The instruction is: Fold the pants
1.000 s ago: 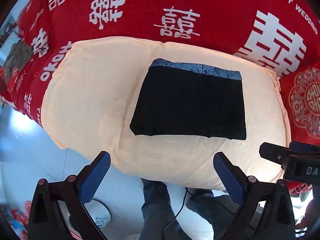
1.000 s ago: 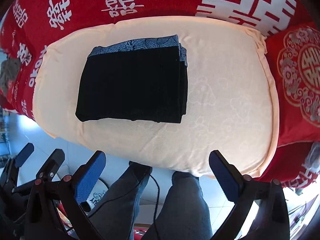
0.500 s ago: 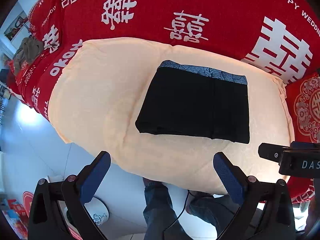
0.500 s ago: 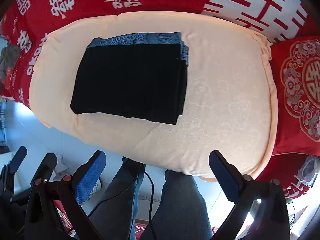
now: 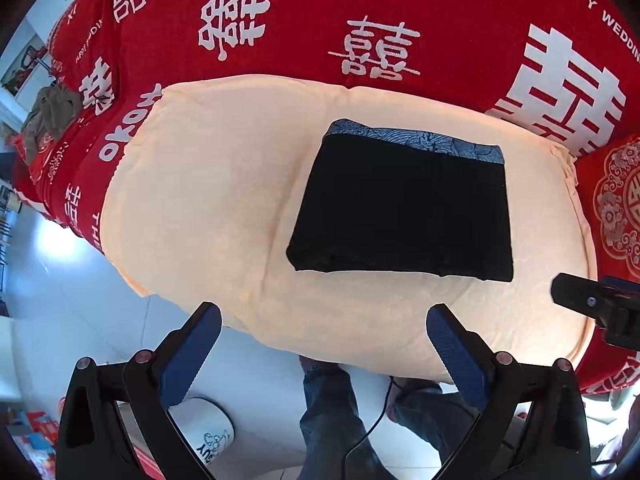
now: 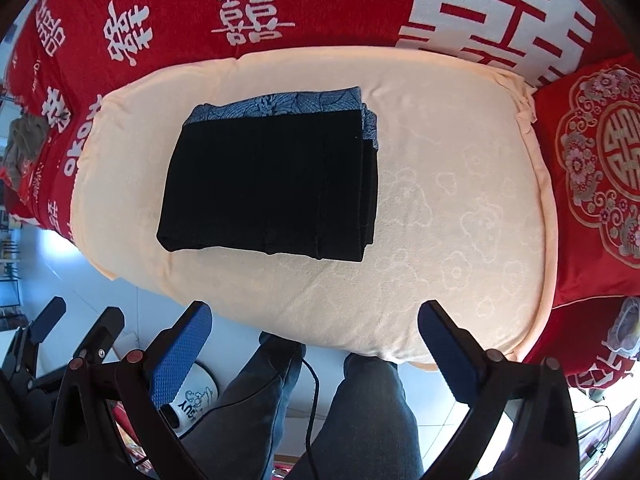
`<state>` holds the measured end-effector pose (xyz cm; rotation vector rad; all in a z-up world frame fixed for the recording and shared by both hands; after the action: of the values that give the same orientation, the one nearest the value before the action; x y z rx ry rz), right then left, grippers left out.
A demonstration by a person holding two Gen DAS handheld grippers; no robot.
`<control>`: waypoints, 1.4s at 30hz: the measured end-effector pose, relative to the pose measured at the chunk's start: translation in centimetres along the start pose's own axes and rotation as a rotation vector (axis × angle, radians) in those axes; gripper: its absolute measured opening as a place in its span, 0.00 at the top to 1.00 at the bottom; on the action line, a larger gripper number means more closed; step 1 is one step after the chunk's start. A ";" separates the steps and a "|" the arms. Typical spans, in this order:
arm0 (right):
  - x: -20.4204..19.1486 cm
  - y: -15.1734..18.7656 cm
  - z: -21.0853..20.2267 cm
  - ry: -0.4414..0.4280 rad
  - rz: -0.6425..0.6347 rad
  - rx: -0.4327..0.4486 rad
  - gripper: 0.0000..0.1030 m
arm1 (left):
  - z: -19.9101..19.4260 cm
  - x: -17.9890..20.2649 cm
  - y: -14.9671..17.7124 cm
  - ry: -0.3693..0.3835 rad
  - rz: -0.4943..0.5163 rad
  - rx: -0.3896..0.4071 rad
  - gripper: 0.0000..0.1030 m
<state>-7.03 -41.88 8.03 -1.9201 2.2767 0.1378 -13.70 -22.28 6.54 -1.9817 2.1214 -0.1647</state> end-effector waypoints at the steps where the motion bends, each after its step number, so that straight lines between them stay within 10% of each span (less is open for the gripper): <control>1: 0.1 0.1 -0.1 -0.002 0.008 0.005 0.00 | 0.1 -0.2 -0.1 -0.002 0.005 -0.002 0.00; 42: -2.7 0.2 0.3 0.090 0.007 0.029 0.00 | 1.2 -0.8 -2.7 0.056 0.157 -0.027 0.00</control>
<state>-6.75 -39.17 8.25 -1.9422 2.3283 0.0193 -10.78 -21.61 6.10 -1.8347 2.3155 -0.1666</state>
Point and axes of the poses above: each gripper's, at about its wrist camera, not at the fingertips, and z roughly the way its jaws point, x to its right, y to its underside, the point moved 1 cm from there along z, roughly the way its jaws point, and after that the axes turned 3 degrees about z, right-handed, at the moved point
